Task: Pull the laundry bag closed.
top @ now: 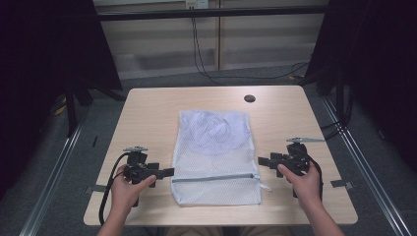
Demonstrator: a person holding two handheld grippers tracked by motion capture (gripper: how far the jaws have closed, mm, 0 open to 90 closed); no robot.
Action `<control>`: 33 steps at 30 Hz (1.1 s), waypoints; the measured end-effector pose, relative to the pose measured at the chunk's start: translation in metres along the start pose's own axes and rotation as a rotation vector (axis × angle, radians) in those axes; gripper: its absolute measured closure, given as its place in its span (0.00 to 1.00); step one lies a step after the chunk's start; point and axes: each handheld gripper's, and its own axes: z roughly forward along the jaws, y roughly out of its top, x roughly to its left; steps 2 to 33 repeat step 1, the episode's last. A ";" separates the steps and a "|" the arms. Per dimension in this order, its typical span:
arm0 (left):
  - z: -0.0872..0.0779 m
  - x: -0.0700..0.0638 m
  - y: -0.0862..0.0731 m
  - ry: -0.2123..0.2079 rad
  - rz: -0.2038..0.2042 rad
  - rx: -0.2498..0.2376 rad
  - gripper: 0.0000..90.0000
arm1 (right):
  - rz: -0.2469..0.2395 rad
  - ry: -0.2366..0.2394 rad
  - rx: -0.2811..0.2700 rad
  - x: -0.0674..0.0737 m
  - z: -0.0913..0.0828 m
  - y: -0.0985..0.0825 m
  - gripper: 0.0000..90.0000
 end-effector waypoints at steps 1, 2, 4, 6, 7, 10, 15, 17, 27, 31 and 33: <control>0.001 0.002 0.000 0.008 0.001 0.003 0.14 | -0.004 -0.011 0.002 -0.001 0.000 -0.001 0.25; 0.001 0.002 0.000 0.008 0.001 0.003 0.14 | -0.004 -0.011 0.002 -0.001 0.000 -0.001 0.25; 0.001 0.002 0.000 0.008 0.001 0.003 0.14 | -0.004 -0.011 0.002 -0.001 0.000 -0.001 0.25; 0.001 0.002 0.000 0.008 0.001 0.003 0.14 | -0.004 -0.011 0.002 -0.001 0.000 -0.001 0.25; 0.001 0.002 0.000 0.008 0.001 0.003 0.14 | -0.004 -0.011 0.002 -0.001 0.000 -0.001 0.25; 0.001 0.002 0.000 0.008 0.001 0.003 0.14 | -0.004 -0.011 0.002 -0.001 0.000 -0.001 0.25; 0.001 0.002 0.000 0.008 0.001 0.003 0.14 | -0.004 -0.011 0.002 -0.001 0.000 -0.001 0.25; 0.001 0.002 0.000 0.008 0.001 0.003 0.14 | -0.004 -0.011 0.002 -0.001 0.000 -0.001 0.25; 0.001 0.002 0.000 0.008 0.001 0.003 0.14 | -0.004 -0.011 0.002 -0.001 0.000 -0.001 0.25; 0.001 0.002 0.000 0.008 0.001 0.003 0.14 | -0.004 -0.011 0.002 -0.001 0.000 -0.001 0.25; 0.001 0.002 0.000 0.008 0.001 0.003 0.14 | -0.004 -0.011 0.002 -0.001 0.000 -0.001 0.25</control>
